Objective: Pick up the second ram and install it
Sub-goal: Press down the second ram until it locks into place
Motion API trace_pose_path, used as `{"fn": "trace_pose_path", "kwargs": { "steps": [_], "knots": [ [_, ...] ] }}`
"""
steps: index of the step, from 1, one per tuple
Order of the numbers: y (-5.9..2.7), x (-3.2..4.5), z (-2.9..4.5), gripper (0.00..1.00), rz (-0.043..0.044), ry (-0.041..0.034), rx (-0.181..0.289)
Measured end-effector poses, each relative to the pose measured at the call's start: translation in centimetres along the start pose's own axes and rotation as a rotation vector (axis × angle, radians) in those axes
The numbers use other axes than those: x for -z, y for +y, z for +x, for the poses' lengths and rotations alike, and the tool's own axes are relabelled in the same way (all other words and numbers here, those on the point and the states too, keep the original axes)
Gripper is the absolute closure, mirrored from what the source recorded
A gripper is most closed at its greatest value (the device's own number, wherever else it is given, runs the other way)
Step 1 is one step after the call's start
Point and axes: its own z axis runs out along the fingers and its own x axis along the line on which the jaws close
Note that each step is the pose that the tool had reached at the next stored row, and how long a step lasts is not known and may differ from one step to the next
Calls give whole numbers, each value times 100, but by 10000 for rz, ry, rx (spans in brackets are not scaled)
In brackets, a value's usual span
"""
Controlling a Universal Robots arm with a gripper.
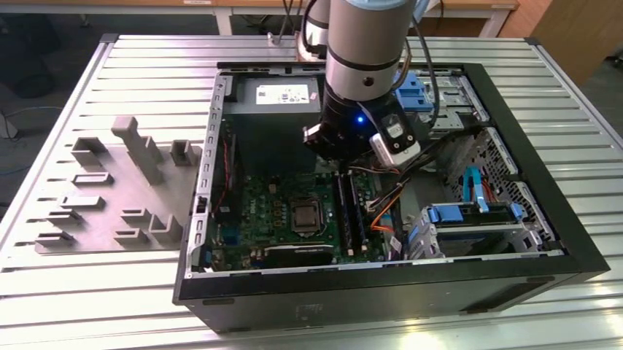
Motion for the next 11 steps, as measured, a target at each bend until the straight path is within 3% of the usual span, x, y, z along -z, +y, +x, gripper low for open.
{"fn": "trace_pose_path", "kwargs": {
  "steps": [11],
  "knots": [
    [-186,10,-3,89,-1,0,1]
  ]
}}
